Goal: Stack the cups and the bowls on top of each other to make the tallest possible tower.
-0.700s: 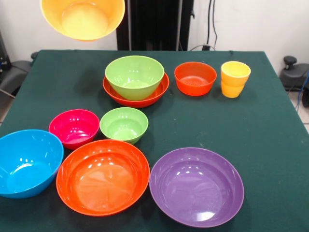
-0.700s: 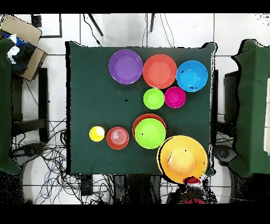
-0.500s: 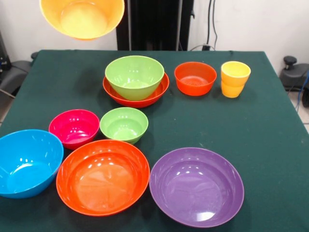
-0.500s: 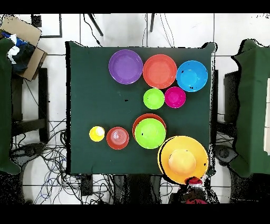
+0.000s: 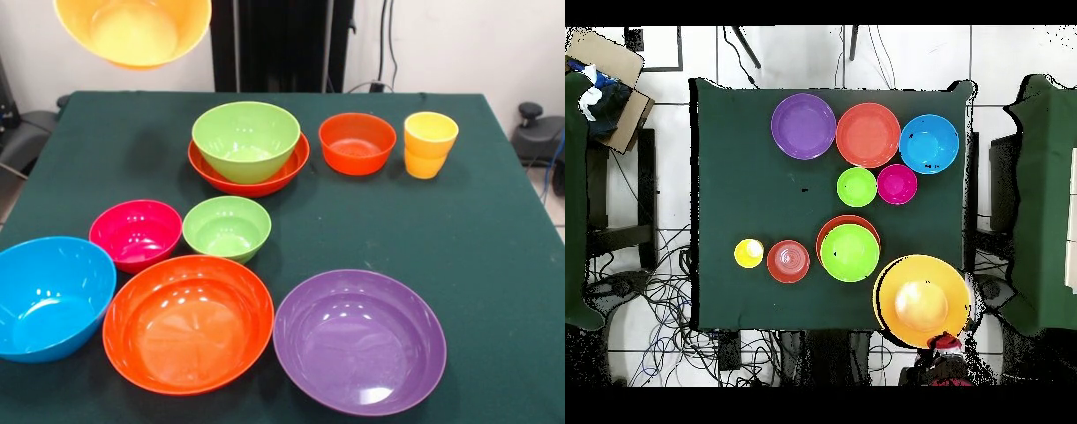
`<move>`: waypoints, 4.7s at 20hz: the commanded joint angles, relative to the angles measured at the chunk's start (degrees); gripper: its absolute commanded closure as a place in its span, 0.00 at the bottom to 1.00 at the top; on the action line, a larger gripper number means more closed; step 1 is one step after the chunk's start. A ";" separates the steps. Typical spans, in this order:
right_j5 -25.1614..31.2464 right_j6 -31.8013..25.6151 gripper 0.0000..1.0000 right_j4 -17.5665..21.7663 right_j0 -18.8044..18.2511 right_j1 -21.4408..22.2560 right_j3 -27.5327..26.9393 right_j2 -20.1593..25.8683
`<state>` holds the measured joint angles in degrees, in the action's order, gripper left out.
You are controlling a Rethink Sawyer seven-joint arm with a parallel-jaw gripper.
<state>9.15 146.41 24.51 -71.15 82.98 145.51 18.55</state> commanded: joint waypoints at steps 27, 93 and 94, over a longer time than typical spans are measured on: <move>9.26 -11.07 1.00 -9.26 7.25 4.78 4.89 8.63; 14.05 4.55 1.00 -7.88 40.69 -10.71 -16.95 -19.37; 14.40 4.78 1.00 -8.22 41.20 -10.75 -17.23 -19.62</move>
<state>17.80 144.48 19.03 -33.13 74.90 131.12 -0.07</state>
